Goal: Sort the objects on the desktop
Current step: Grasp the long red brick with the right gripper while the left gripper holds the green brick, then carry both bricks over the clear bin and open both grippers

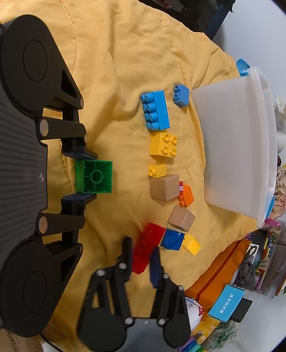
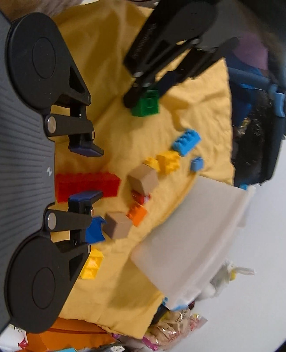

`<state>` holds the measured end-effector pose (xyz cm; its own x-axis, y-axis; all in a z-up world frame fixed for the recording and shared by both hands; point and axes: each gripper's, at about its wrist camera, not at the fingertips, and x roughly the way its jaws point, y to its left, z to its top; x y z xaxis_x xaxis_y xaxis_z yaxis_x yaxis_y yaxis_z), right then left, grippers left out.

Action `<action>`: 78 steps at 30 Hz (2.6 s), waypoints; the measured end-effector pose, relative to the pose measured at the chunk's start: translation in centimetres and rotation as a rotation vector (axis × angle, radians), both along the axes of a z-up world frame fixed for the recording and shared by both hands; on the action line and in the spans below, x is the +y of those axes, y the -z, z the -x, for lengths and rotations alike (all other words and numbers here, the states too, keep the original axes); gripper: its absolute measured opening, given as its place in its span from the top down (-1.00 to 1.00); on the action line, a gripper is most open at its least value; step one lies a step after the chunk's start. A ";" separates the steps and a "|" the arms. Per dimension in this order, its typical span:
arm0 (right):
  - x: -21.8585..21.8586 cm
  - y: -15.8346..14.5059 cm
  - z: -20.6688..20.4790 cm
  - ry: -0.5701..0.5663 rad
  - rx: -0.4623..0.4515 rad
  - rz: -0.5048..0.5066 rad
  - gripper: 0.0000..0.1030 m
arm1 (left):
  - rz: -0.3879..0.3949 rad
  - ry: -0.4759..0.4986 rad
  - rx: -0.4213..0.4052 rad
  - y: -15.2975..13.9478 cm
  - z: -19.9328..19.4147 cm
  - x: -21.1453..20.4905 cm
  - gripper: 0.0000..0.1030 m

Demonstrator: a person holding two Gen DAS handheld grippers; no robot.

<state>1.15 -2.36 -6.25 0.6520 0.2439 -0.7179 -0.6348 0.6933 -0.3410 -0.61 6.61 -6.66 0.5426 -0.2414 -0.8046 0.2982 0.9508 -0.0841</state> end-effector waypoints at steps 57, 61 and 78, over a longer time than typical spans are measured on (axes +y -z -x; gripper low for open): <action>-2.6 -5.9 -4.3 0.247 0.084 -0.309 0.46 | 0.092 -0.004 -0.289 -11.4 -5.5 3.2 0.35; -2.4 -10.5 -7.6 0.254 -0.057 -0.366 0.46 | 0.070 -0.027 -0.403 -15.0 -9.9 3.4 0.35; -0.4 -10.3 -19.4 0.411 -0.043 -0.410 0.20 | -0.020 -0.090 -0.361 -12.2 -18.7 2.4 0.11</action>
<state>20.59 -2.73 4.09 0.7785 0.2171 -0.5888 -0.2775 0.9606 -0.0128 18.08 8.98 5.54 0.8108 -0.1660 -0.5613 0.2202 0.9750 0.0297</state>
